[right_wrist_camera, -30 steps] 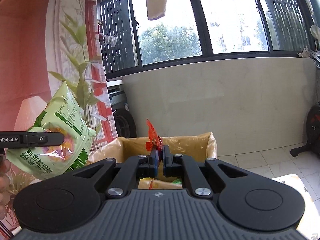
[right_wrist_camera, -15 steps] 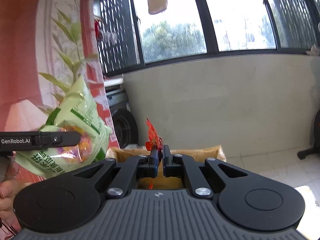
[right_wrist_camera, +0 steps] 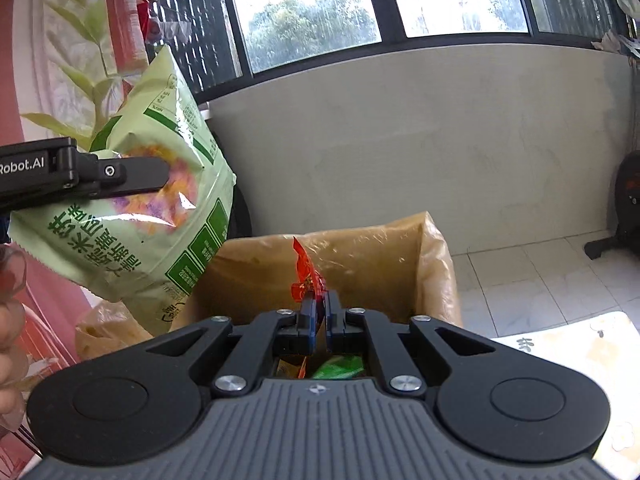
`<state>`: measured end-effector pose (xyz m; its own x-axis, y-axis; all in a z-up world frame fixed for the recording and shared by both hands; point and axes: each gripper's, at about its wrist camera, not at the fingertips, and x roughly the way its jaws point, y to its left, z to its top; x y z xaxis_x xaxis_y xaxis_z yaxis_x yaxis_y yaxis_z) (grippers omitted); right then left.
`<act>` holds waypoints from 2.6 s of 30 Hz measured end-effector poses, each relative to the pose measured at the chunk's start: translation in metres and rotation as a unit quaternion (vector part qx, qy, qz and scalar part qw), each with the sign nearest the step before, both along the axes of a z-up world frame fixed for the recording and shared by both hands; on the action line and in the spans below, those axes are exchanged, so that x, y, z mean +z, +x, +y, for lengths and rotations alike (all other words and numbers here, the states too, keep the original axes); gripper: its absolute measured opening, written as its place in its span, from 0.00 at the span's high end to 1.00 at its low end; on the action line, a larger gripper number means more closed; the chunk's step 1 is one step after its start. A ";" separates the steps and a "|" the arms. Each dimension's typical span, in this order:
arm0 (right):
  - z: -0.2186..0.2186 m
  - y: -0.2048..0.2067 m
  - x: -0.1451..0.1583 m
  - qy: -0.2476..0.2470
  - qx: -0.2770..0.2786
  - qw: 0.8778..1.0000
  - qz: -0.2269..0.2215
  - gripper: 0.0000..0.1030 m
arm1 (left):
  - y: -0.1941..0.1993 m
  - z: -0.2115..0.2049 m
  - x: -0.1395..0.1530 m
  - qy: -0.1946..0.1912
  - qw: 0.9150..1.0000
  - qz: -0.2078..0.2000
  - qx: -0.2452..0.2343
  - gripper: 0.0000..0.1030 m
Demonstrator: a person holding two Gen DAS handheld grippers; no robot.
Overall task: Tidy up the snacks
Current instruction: 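Lift the green bag and red packet with both grippers over the box, then open both grippers over the box to drop the green bag and red packet, then move both tools back from the box toward the snack pile, then grasp the red packet with the left gripper while the right gripper grasps the orange-labelled bar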
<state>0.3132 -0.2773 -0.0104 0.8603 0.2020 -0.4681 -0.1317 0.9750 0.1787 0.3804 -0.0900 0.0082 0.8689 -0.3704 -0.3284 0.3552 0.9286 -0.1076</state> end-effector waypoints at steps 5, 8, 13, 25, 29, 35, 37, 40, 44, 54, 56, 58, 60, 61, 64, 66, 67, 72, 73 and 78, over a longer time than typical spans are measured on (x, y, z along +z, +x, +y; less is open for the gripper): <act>-0.005 -0.001 -0.004 0.004 -0.003 1.000 0.012 0.95 | 0.011 0.003 -0.027 0.029 0.998 0.049 0.023 0.42; -0.005 -0.005 -0.001 -0.006 -0.003 1.000 0.012 0.91 | 0.006 0.009 -0.030 0.042 0.998 0.044 0.025 0.31; -0.007 -0.017 0.009 -0.020 -0.006 1.000 0.002 0.66 | -0.009 0.019 -0.017 0.040 0.998 0.029 0.031 0.20; 0.002 -0.068 0.022 -0.053 0.010 0.998 -0.023 0.46 | -0.066 0.037 -0.004 0.059 0.997 0.013 0.045 0.16; 0.005 -0.086 0.022 -0.056 0.014 0.998 -0.029 0.41 | -0.086 0.049 -0.006 0.058 0.997 0.009 0.054 0.15; 0.008 -0.113 0.019 -0.054 0.021 0.998 -0.039 0.31 | -0.119 0.065 -0.015 0.064 0.996 0.001 0.068 0.15; 0.005 -0.123 0.016 -0.048 0.024 0.998 -0.040 0.31 | -0.129 0.071 -0.020 0.067 0.995 0.002 0.073 0.15; 0.003 -0.133 0.007 -0.045 0.028 0.998 -0.038 0.31 | -0.144 0.082 -0.034 0.066 0.995 0.006 0.080 0.15; 0.000 -0.146 -0.010 -0.044 0.028 0.998 -0.028 0.31 | -0.159 0.094 -0.056 0.070 0.994 0.021 0.080 0.15; 0.019 -0.168 -0.084 -0.079 0.070 0.994 0.041 0.31 | -0.172 0.103 -0.126 0.080 0.992 0.083 0.060 0.16; 0.029 -0.168 -0.100 -0.100 0.099 0.988 0.061 0.31 | -0.172 0.105 -0.137 0.075 0.991 0.097 0.059 0.17; 0.039 -0.168 -0.116 -0.128 0.130 0.980 0.081 0.31 | -0.172 0.107 -0.148 0.073 0.989 0.111 0.058 0.20; 0.047 -0.168 -0.128 -0.151 0.148 0.973 0.092 0.31 | -0.172 0.109 -0.157 0.073 0.988 0.122 0.057 0.20; 0.049 -0.168 -0.133 -0.159 0.154 0.970 0.098 0.31 | -0.172 0.109 -0.160 0.074 0.988 0.127 0.055 0.20; 0.045 -0.168 -0.147 -0.164 0.151 0.968 0.117 0.31 | -0.170 0.110 -0.170 0.080 0.986 0.138 0.047 0.20; 0.039 -0.165 -0.151 -0.149 0.145 0.969 0.135 0.31 | -0.169 0.110 -0.174 0.081 0.986 0.143 0.042 0.21; 0.037 -0.167 -0.151 -0.143 0.144 0.970 0.135 0.31 | -0.169 0.110 -0.175 0.080 0.985 0.145 0.039 0.21; 0.037 -0.177 -0.144 -0.099 0.150 0.971 0.161 0.38 | -0.168 0.101 -0.187 0.085 0.983 0.161 0.026 0.21; 0.037 -0.177 -0.145 -0.087 0.155 0.970 0.166 0.41 | -0.168 0.099 -0.191 0.086 0.982 0.164 0.023 0.21; 0.046 -0.175 -0.154 -0.098 0.149 0.973 0.147 0.60 | -0.165 0.090 -0.205 0.087 0.979 0.185 0.023 0.21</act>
